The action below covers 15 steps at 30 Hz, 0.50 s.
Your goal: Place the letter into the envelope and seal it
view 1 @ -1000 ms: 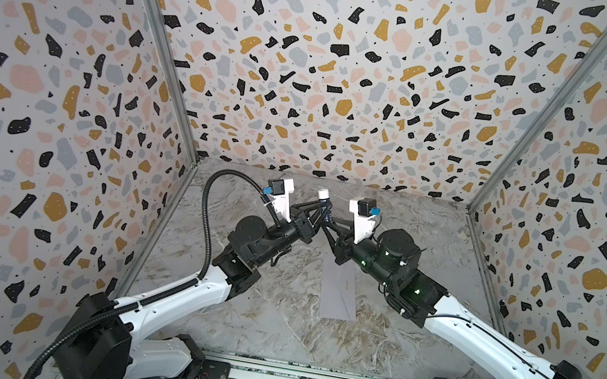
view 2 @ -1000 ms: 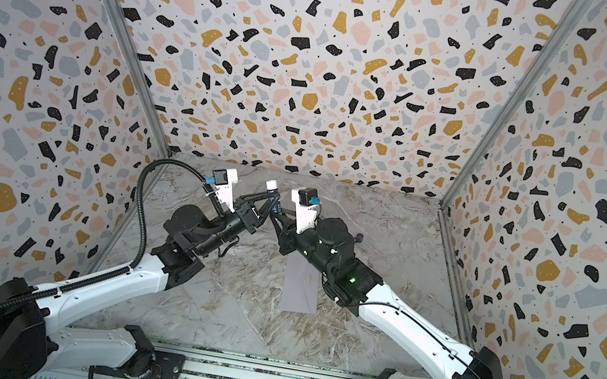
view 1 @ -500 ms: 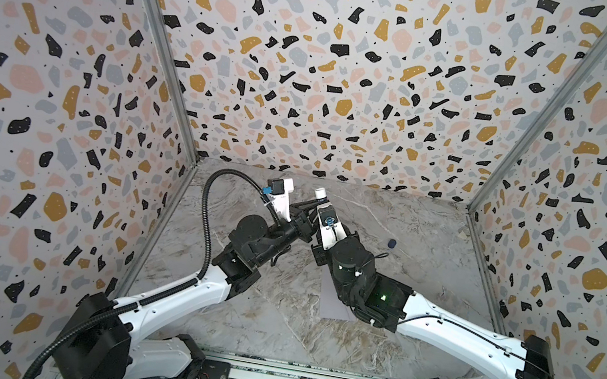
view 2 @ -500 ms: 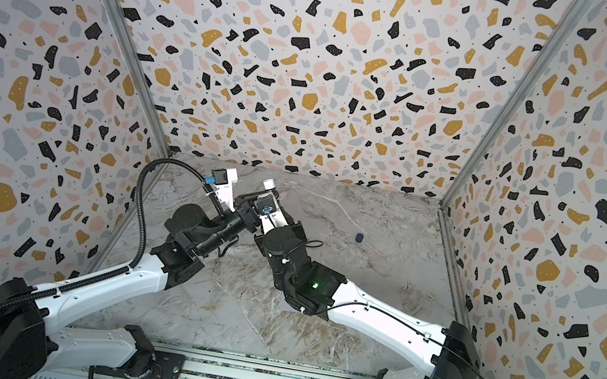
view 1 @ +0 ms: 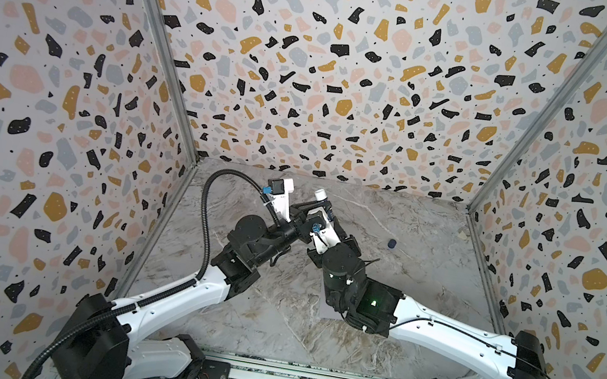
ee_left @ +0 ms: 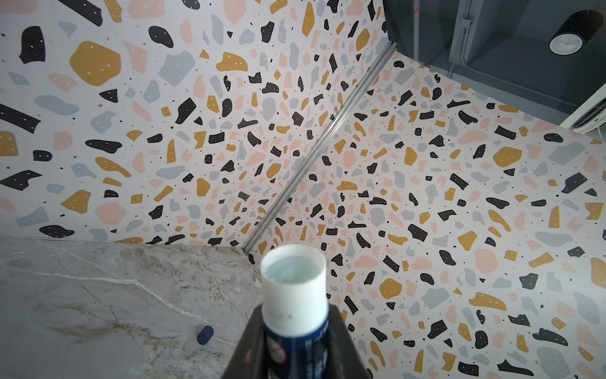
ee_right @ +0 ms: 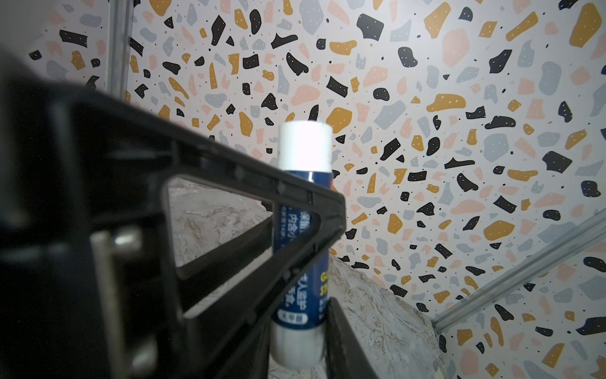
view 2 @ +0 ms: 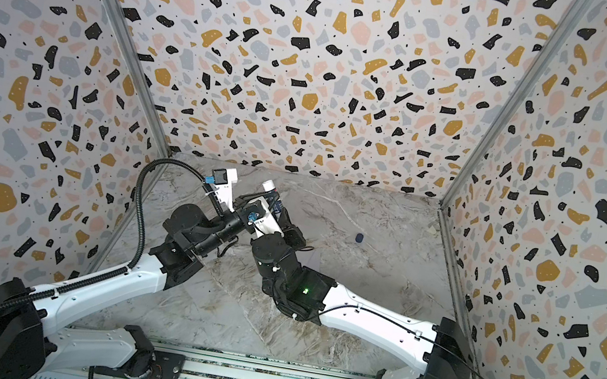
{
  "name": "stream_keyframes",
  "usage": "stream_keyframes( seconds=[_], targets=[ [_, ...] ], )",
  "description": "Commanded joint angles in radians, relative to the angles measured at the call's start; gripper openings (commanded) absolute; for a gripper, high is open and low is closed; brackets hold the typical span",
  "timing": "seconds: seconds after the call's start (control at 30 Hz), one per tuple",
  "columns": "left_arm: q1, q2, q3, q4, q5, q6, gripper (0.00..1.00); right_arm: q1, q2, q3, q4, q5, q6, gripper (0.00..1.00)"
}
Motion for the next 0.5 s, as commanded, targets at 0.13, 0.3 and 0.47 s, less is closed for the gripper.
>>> stream_keyframes(
  seconds=[0.13,0.3,0.47],
  targets=[
    [-0.052,0.005,0.017,-0.017,0.102,0.075,0.0,-0.06,-0.108,-0.039,0.035,-0.462,0.195,0.0],
    [-0.052,-0.011,0.007,0.036,0.14,0.094,0.33,-0.172,-0.211,-0.121,0.075,-0.717,0.318,0.0],
    [-0.052,-0.03,0.0,0.069,0.172,0.122,0.51,-0.266,-0.277,-0.185,0.129,-0.905,0.409,0.0]
  ],
)
